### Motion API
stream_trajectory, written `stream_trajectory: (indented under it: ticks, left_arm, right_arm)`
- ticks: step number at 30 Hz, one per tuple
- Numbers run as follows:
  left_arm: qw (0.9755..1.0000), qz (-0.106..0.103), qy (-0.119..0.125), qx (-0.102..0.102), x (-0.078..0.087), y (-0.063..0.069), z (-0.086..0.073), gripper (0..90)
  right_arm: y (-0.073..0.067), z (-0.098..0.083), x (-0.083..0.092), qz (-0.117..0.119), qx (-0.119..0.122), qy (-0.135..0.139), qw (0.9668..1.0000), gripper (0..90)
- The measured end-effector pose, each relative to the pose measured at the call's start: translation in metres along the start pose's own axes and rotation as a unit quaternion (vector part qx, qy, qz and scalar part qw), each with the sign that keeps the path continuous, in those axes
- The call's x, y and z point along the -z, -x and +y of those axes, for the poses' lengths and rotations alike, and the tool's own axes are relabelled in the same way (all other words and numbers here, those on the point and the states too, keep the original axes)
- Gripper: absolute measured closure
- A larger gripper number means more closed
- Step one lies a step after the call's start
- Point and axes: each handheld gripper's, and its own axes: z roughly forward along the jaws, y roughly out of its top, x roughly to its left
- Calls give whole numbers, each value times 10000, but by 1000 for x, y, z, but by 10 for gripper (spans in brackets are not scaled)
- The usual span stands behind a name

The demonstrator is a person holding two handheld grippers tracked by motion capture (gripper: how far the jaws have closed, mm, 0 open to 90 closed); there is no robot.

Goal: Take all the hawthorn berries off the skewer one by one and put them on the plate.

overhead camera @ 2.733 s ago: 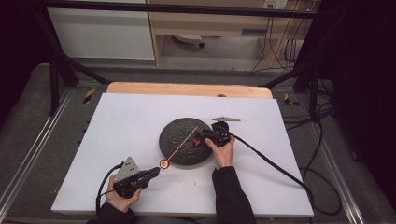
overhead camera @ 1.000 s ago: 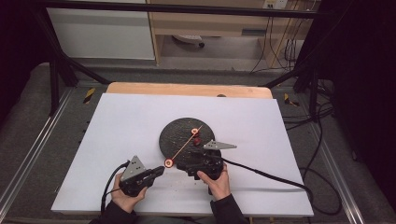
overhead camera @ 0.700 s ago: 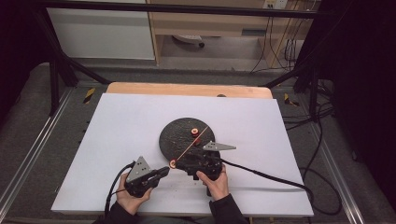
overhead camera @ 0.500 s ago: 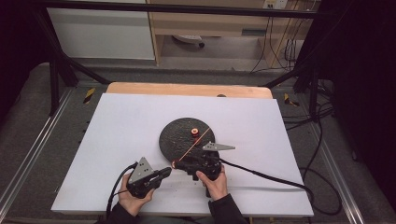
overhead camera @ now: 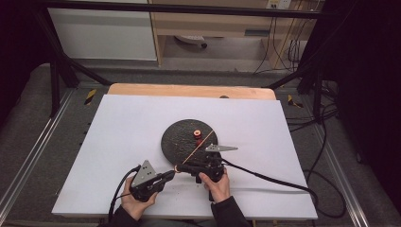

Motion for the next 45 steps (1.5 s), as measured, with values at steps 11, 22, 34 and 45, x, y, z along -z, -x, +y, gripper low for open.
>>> stream_trajectory:
  ticks: [11, 22, 34, 45]
  left_arm:
    - [10000, 25, 55, 5, 7, -3, 0, 883]
    - [9999, 34, 138, 1, 13, -6, -1, 883]
    - [9998, 18, 214, -2, 16, -6, -1, 883]
    - [9996, 16, 268, -2, 19, -7, -2, 884]
  right_arm:
    - [0, 15, 8, -141, 40, 171, 9997, 703]
    - [3, 38, 21, -246, 81, 334, 9991, 706]
    - [13, 65, 45, -309, -52, 604, 9977, 709]
    - [17, 80, 56, -369, -107, 777, 9962, 711]
